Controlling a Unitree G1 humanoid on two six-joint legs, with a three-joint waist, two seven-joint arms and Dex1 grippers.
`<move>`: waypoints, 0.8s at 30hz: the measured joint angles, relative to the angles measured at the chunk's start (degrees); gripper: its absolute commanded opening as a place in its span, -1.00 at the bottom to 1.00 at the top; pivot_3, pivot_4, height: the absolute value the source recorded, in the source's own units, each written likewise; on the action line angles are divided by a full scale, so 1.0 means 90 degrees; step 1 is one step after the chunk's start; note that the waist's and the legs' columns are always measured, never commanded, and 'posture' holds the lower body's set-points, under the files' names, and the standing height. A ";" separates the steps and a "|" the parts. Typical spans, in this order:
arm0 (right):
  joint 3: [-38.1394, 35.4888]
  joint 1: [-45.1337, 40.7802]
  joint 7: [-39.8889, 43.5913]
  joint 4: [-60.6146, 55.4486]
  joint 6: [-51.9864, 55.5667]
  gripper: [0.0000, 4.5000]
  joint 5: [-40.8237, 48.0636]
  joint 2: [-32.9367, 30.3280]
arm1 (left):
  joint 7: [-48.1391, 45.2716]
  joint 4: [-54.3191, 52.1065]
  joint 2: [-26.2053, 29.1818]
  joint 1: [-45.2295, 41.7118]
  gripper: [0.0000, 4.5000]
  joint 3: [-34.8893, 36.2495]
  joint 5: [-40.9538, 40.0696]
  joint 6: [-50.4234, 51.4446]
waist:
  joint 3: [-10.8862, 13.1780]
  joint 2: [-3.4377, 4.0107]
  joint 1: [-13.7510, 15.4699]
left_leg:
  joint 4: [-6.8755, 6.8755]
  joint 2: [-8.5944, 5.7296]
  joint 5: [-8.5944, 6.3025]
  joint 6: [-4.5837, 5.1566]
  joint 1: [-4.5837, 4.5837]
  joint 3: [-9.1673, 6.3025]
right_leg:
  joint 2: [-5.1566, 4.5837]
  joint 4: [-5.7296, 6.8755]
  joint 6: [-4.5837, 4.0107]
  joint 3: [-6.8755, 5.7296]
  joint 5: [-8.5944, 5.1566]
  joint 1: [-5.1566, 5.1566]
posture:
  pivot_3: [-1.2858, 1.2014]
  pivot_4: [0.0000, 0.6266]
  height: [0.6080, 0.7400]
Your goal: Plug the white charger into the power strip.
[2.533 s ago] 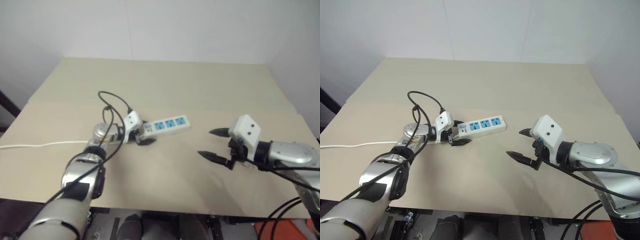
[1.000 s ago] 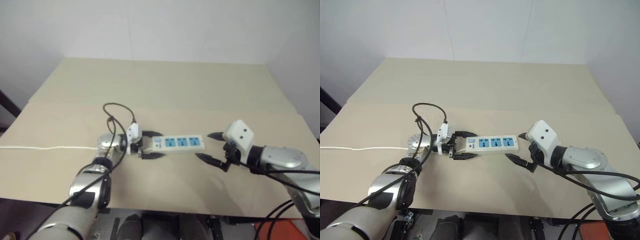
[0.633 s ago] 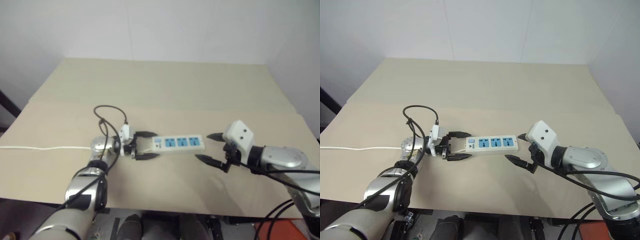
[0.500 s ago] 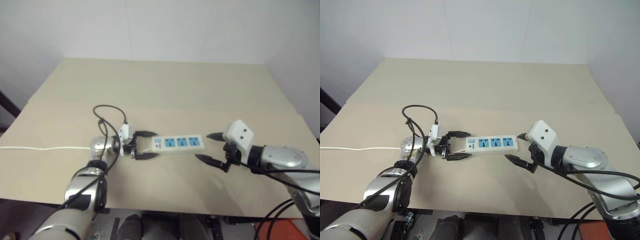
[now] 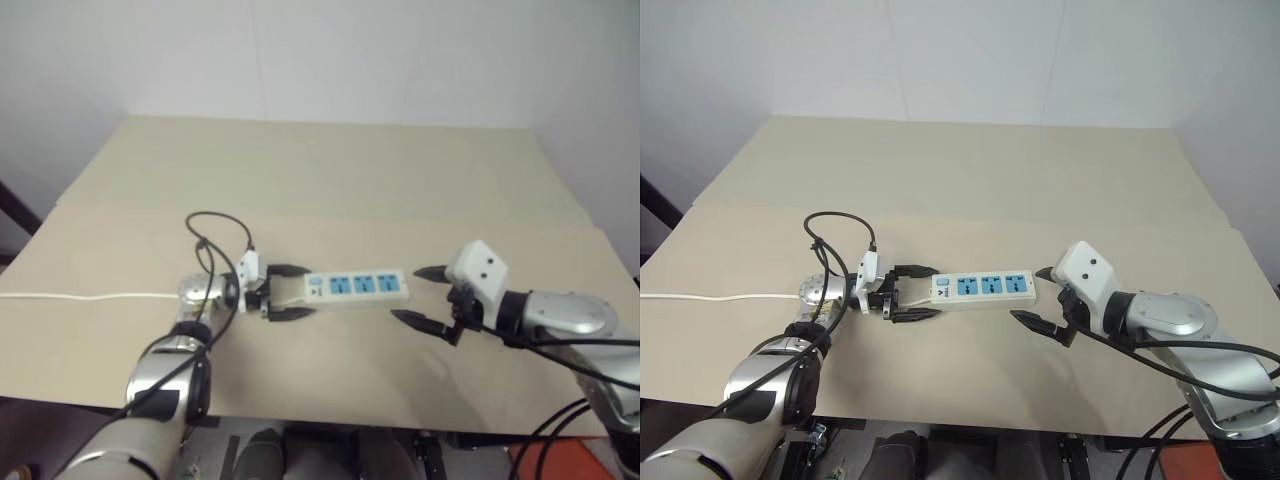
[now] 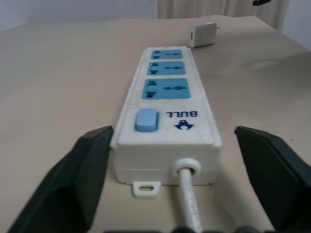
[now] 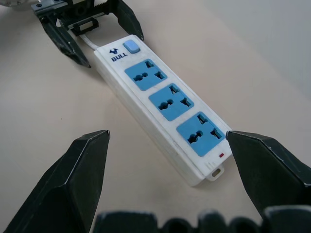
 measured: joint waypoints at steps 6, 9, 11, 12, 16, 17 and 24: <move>-0.0009 0.0098 -0.0008 -0.0012 0.0000 1.00 -0.0053 0.0000 | 0.0077 0.0024 -0.0053 0.0000 0.41 0.0020 -0.0002 0.0019 | 0.0000 0.0000 0.0015 | 0.0000 -0.0001 0.0000 0.0000 0.0000 0.0000 | -0.0001 0.0001 0.0000 0.0000 0.0000 0.0000 | 0.03 -0.52 1.00; -0.0018 0.0100 -0.0011 -0.0014 0.0000 1.00 -0.0059 0.0000 | 0.0113 0.0024 -0.0053 -0.0001 0.41 -0.0011 0.0036 0.0026 | 0.0000 0.0000 0.0018 | 0.0000 -0.0001 0.0000 0.0000 0.0002 0.0000 | -0.0001 0.0000 0.0000 0.0000 0.0000 0.0004 | 0.03 -0.52 1.00; -0.0036 0.0100 -0.0013 -0.0019 0.0017 1.00 -0.0054 0.0000 | 0.0135 0.0022 -0.0054 -0.0005 0.41 -0.0056 0.0078 0.0042 | 0.0000 0.0000 0.0020 | 0.0000 -0.0001 0.0000 0.0000 0.0006 0.0000 | -0.0001 0.0001 0.0000 0.0000 0.0000 0.0007 | 0.03 -0.52 1.00; -0.0054 0.0100 -0.0013 -0.0021 0.0037 1.00 -0.0052 0.0000 | 0.0149 0.0017 -0.0050 -0.0014 0.41 -0.0086 0.0092 0.0054 | -0.0001 0.0000 0.0022 | 0.0000 -0.0001 0.0000 0.0000 0.0009 0.0000 | -0.0001 0.0002 0.0000 0.0000 0.0000 0.0009 | 0.03 -0.52 1.00; -0.0175 0.0100 0.0005 -0.0025 0.0051 1.00 -0.0051 -0.0041 | 0.0196 -0.0047 -0.0021 -0.0062 0.41 -0.0205 0.0152 0.0095 | -0.0001 0.0000 0.0030 | 0.0001 -0.0001 0.0000 0.0000 0.0011 0.0000 | -0.0001 0.0006 0.0000 0.0000 0.0000 0.0010 | 0.03 -0.52 1.00; -0.0195 0.0100 0.0014 -0.0025 0.0051 1.00 -0.0051 -0.0060 | 0.0200 -0.0080 -0.0019 -0.0074 0.41 -0.0234 0.0170 0.0109 | -0.0001 0.0000 0.0031 | 0.0001 -0.0001 0.0000 0.0000 0.0011 0.0000 | -0.0001 0.0006 0.0000 0.0000 0.0000 0.0010 | 0.03 -0.52 1.00; -0.0199 0.0069 0.0078 -0.0017 0.0282 1.00 -0.0020 -0.0279 | 0.0148 -0.0191 -0.0194 -0.0081 0.41 -0.0305 0.0168 0.0252 | -0.0001 -0.0001 0.0048 | 0.0001 -0.0002 0.0000 0.0000 0.0004 0.0000 | -0.0002 -0.0002 0.0000 -0.0001 0.0000 0.0008 | 0.03 -0.52 1.00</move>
